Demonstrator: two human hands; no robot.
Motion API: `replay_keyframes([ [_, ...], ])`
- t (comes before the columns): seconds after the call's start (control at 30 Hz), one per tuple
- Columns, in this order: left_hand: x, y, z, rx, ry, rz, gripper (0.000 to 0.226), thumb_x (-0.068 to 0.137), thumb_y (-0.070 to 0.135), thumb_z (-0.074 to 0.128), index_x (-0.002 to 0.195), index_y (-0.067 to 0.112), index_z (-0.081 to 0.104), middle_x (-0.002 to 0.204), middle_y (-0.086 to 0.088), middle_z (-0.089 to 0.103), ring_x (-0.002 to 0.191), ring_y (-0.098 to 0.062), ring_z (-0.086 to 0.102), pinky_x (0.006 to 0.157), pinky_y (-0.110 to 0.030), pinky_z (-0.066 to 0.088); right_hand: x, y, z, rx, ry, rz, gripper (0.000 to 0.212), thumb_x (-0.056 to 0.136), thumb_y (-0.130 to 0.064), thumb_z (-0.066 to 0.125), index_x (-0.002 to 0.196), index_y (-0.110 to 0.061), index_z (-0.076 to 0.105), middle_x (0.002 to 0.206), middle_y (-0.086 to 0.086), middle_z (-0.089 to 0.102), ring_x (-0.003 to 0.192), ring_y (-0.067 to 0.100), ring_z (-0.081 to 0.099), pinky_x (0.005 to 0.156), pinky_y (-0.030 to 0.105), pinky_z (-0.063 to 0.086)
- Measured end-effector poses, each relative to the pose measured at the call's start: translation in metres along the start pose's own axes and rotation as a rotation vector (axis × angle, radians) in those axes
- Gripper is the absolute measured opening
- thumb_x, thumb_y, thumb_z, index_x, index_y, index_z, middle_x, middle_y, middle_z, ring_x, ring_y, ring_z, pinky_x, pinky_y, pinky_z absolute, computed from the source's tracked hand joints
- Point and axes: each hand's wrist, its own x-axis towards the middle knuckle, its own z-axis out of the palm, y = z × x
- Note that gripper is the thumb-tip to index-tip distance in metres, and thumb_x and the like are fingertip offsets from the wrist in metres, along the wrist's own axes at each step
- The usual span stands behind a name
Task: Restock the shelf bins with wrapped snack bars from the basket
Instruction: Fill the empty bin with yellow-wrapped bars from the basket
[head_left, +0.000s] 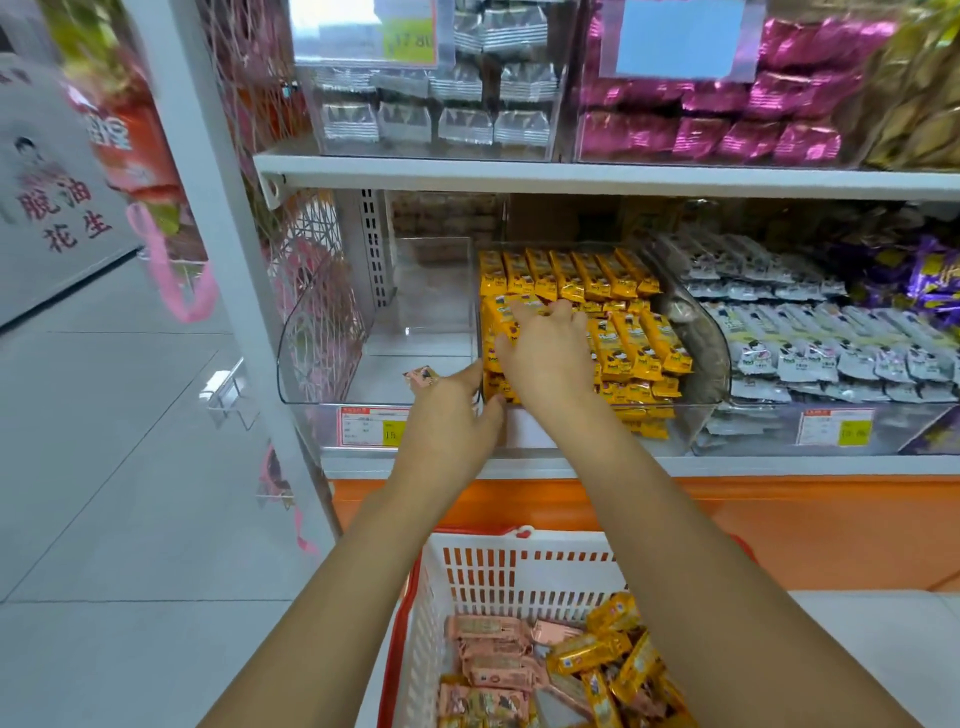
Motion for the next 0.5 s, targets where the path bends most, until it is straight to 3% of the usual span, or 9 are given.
replay_keyframes([
  [0.1, -0.001, 0.001, -0.001, 0.002, 0.002, 0.008, 0.031, 0.093, 0.017, 0.054, 0.123, 0.015, 0.059, 0.067, 0.012, 0.048, 0.062, -0.007, 0.045, 0.054, -0.003, 0.033, 0.006, -0.005, 0.015, -0.037, 0.006, -0.010, 0.048, 0.103, -0.040, 0.029, 0.149, -0.025, 0.030, 0.150, 0.016, 0.027, 0.131, 0.034, 0.027, 0.106, 0.041, 0.026],
  [0.2, -0.003, -0.001, 0.000, -0.024, -0.003, 0.061, 0.033, 0.089, 0.012, 0.056, 0.122, 0.013, 0.058, 0.092, -0.005, 0.068, 0.085, -0.021, 0.061, 0.058, -0.012, 0.032, 0.007, -0.008, 0.020, 0.012, -0.015, 0.009, 0.050, 0.104, -0.041, 0.021, 0.151, -0.025, 0.025, 0.155, 0.014, 0.021, 0.133, 0.035, 0.024, 0.108, 0.043, 0.023],
  [0.27, -0.004, -0.006, 0.001, -0.026, -0.018, 0.096, 0.034, 0.088, 0.011, 0.057, 0.122, 0.012, 0.057, 0.099, -0.007, 0.069, 0.091, -0.024, 0.062, 0.060, -0.017, 0.031, 0.007, -0.009, 0.017, 0.011, -0.062, 0.000, 0.051, 0.104, -0.041, 0.018, 0.152, -0.024, 0.022, 0.156, 0.014, 0.018, 0.135, 0.036, 0.022, 0.111, 0.045, 0.020],
  [0.4, -0.007, -0.011, 0.000, 0.014, -0.063, 0.144, 0.037, 0.090, 0.013, 0.056, 0.127, 0.010, 0.053, 0.104, -0.012, 0.067, 0.096, -0.029, 0.061, 0.074, -0.034, 0.045, 0.009, -0.004, -0.001, 0.091, -0.223, -0.035, 0.049, 0.105, -0.037, 0.016, 0.153, -0.024, 0.019, 0.159, 0.015, 0.013, 0.141, 0.040, 0.016, 0.113, 0.047, 0.016],
  [0.5, -0.017, -0.011, 0.000, 0.026, -0.028, 0.182, 0.041, 0.091, 0.013, 0.054, 0.131, 0.010, 0.052, 0.111, -0.015, 0.066, 0.099, -0.030, 0.061, 0.075, -0.028, 0.040, -0.001, 0.011, -0.016, 0.191, -0.143, -0.141, 0.046, 0.106, -0.031, 0.024, 0.150, -0.020, 0.030, 0.156, 0.013, 0.025, 0.141, 0.034, 0.022, 0.112, 0.039, 0.018],
])
